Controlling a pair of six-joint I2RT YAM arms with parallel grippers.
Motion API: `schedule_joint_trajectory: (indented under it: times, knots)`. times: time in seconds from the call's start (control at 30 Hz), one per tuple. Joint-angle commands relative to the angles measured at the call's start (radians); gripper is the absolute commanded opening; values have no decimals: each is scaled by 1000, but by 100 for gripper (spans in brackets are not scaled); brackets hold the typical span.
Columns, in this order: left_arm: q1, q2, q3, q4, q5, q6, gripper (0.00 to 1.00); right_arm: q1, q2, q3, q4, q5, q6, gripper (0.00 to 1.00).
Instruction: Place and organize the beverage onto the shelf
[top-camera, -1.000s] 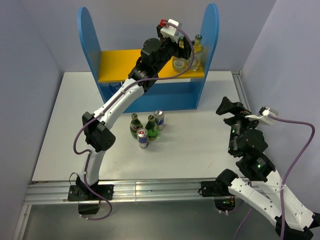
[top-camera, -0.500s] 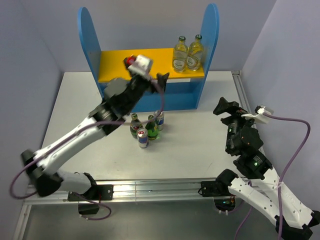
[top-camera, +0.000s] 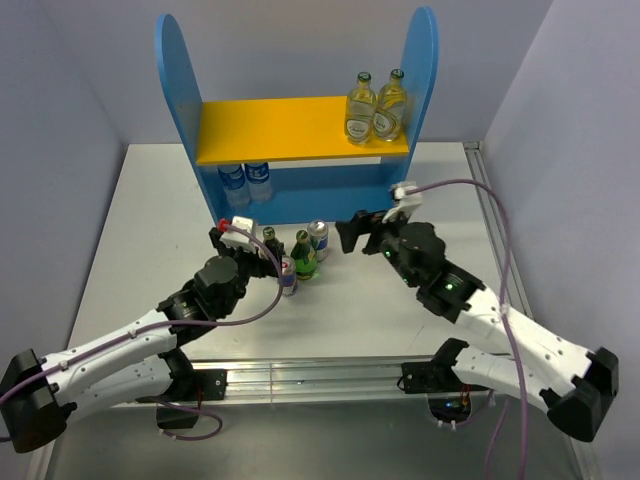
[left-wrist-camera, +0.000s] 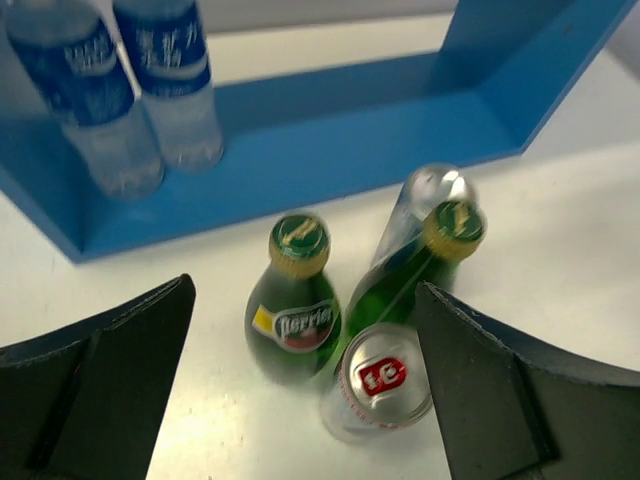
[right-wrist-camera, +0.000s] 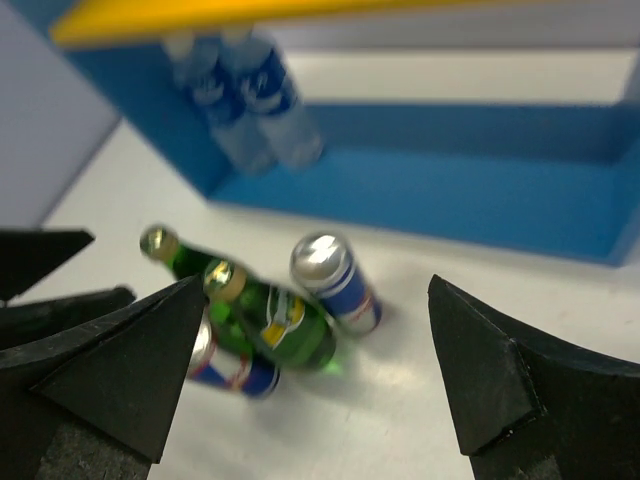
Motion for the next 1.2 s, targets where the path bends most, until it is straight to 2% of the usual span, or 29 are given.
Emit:
schedule_joint_trajectory:
  times: [0.0,0.3,0.53,0.63,0.73,0.93,0.97,1.07,1.17]
  knots:
    - [-2,8,-29,84,-68,-91,98,24,70,14,58,-113,14,100]
    - [13,147,-90,254,-109,-68,98,73,178,-1,79,-87,23,100]
    - [119,295,-79,405,-34,-51,97,134,253,8,105,-72,26,100]
    - [160,348,-61,443,-5,-45,93,156,293,16,130,-60,29,100]
    - [189,379,-50,472,23,-42,87,169,339,36,144,-48,28,100]
    - [212,416,-52,520,41,-31,63,185,434,77,203,-14,22,100]
    - [215,417,-55,524,40,-32,63,186,446,82,210,-9,22,100]
    - [222,419,-65,532,43,-32,47,188,506,105,233,1,9,100]
    - [228,414,-72,534,49,-32,43,191,549,131,248,15,8,100]
